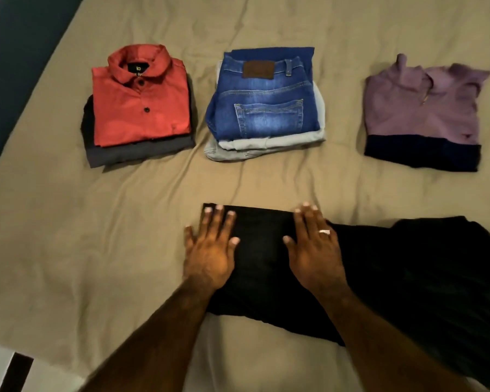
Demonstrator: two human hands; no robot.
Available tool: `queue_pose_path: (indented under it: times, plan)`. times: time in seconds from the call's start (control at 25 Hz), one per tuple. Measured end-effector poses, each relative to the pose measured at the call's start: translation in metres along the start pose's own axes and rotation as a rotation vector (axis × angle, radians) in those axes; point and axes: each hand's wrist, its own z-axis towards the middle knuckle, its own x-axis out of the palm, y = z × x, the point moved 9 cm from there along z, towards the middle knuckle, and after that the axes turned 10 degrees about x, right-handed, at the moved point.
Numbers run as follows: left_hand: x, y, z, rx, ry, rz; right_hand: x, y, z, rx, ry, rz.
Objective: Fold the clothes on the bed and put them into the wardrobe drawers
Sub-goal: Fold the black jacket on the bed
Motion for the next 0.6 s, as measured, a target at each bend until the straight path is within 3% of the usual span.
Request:
queue_pose_path:
  times: [0.12,0.2,0.28,0.4,0.48,0.6]
  plan:
    - [-0.013,0.029,-0.023,-0.487,-0.084,-0.080,-0.033,-0.061,0.002,0.201,-0.056,-0.055]
    - [-0.013,0.030,-0.030,-0.650,-0.060,-0.286,-0.045,-0.057,-0.008,0.132,-0.068,0.009]
    - [-0.002,0.031,-0.026,-0.773,0.000,-0.610,-0.036,-0.044,-0.022,0.088,0.064,0.168]
    - [-0.002,0.022,-0.018,-0.728,0.046,-0.949,-0.025,-0.034,-0.038,0.261,0.283,0.688]
    - [-0.021,0.003,-0.013,-0.584,0.025,-0.993,-0.027,-0.015,-0.047,0.436,0.537,1.067]
    - [-0.063,-0.068,-0.015,-0.375,0.023,-1.204,-0.047,0.003,-0.065,0.608,0.892,1.421]
